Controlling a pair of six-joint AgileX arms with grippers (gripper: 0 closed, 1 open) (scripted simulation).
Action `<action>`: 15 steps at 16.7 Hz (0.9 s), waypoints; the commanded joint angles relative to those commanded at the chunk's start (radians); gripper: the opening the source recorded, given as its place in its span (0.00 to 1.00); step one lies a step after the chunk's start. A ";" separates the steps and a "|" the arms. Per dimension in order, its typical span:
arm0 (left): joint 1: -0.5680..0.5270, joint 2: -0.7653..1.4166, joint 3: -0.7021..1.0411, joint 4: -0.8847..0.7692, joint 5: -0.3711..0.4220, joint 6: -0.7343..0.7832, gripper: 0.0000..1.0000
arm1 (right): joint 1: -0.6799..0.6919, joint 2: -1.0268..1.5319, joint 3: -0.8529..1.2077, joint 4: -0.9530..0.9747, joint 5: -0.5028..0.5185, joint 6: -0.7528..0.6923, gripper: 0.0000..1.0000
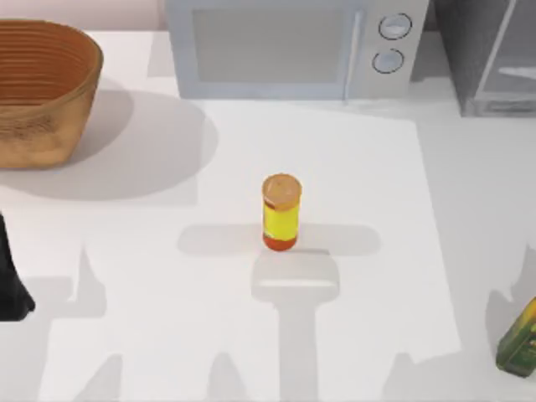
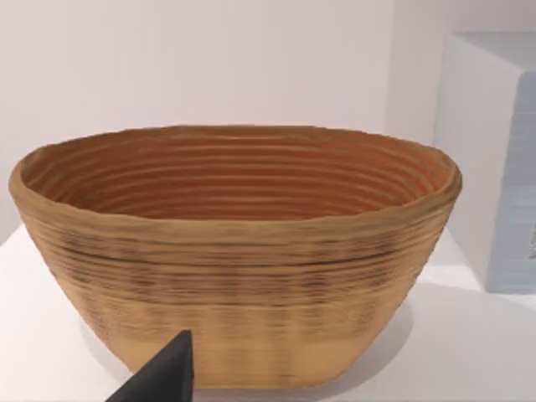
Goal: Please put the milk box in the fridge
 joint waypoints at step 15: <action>0.000 0.000 0.000 0.000 0.000 0.000 1.00 | -0.096 0.775 0.382 0.468 -0.106 0.011 0.00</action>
